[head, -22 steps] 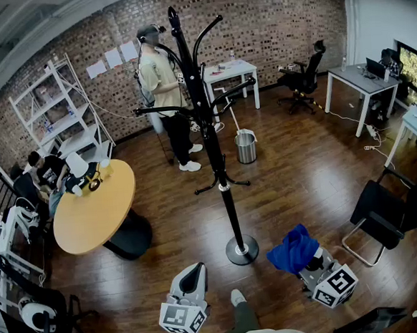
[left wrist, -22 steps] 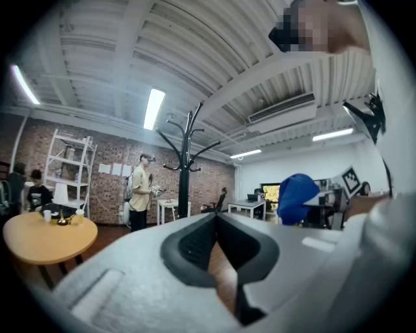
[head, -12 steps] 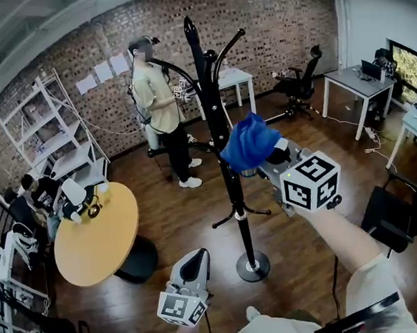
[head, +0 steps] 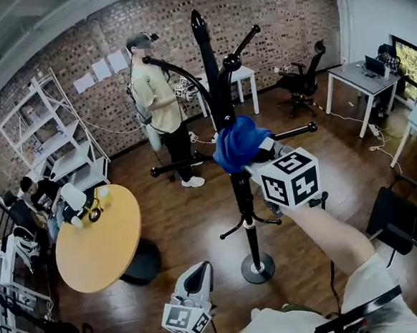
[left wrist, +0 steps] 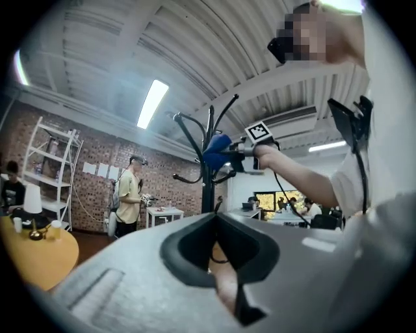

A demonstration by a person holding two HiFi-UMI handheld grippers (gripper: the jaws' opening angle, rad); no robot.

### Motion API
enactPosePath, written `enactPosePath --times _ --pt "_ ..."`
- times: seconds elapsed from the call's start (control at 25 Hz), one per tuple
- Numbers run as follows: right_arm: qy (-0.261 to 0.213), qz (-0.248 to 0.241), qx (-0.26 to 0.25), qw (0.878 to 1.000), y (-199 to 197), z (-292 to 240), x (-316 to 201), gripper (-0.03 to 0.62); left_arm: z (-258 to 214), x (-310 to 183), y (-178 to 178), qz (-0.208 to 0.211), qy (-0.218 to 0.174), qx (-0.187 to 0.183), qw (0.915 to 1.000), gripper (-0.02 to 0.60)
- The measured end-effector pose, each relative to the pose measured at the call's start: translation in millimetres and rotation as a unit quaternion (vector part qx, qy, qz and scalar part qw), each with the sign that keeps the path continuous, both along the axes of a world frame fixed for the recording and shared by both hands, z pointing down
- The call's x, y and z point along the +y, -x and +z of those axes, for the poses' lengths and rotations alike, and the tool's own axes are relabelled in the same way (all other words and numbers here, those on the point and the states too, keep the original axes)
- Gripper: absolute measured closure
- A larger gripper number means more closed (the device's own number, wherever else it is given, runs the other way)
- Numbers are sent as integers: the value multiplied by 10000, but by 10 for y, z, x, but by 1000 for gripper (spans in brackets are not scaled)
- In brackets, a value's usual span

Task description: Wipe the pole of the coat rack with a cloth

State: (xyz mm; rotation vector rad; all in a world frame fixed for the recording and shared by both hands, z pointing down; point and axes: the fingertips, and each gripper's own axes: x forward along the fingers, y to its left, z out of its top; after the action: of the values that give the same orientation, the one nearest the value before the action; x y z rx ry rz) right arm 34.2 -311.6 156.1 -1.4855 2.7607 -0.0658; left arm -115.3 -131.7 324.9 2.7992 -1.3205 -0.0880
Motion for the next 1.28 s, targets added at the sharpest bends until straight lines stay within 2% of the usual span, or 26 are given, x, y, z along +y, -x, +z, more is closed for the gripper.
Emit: enactPosePath --times 0.08,0.2,0.32,0.48,0.56,0.72,0.84,0.96,1.08,1.2,1.28 --pt "129 -71 -185 9997 55 218 15 487 -35 -57 25 -36 14 13 10000 581" --pt "-64 -173 -277 9994 146 215 66 487 -163 -168 -12 -59 -31 31 10000 581" --pt "-545 -516 -394 9964 179 8 347 487 -257 -270 -100 -75 -158 23 9998 581" --pt "-1526 -1218 -156 9806 191 -209 1243 487 -326 -321 -102 -167 -391 4 9991 581" --pt "-1633 -1356 -77 9772 281 -206 1454 487 -316 -443 -32 -108 -357 -18 9993 581" --pt "-1593 -1136 110 9806 589 -238 1296 487 -408 -707 253 207 -487 -95 9986 581" --pt "-1761 -771 342 9808 733 -622 929 487 -494 -978 350 579 -577 24 9967 581" --pt "-1809 -426 529 9812 801 -1097 490 487 -572 -1022 416 1005 -687 100 9925 581" --pt "-1494 197 738 9858 744 -1220 -8 487 -434 -1103 668 1079 -535 136 9926 581" --pt "-673 391 720 9944 732 -780 -242 487 -157 -1208 896 1092 -143 252 9936 581" --pt "-261 587 488 9967 688 -424 -311 487 65 -1276 990 1251 97 143 9920 581"
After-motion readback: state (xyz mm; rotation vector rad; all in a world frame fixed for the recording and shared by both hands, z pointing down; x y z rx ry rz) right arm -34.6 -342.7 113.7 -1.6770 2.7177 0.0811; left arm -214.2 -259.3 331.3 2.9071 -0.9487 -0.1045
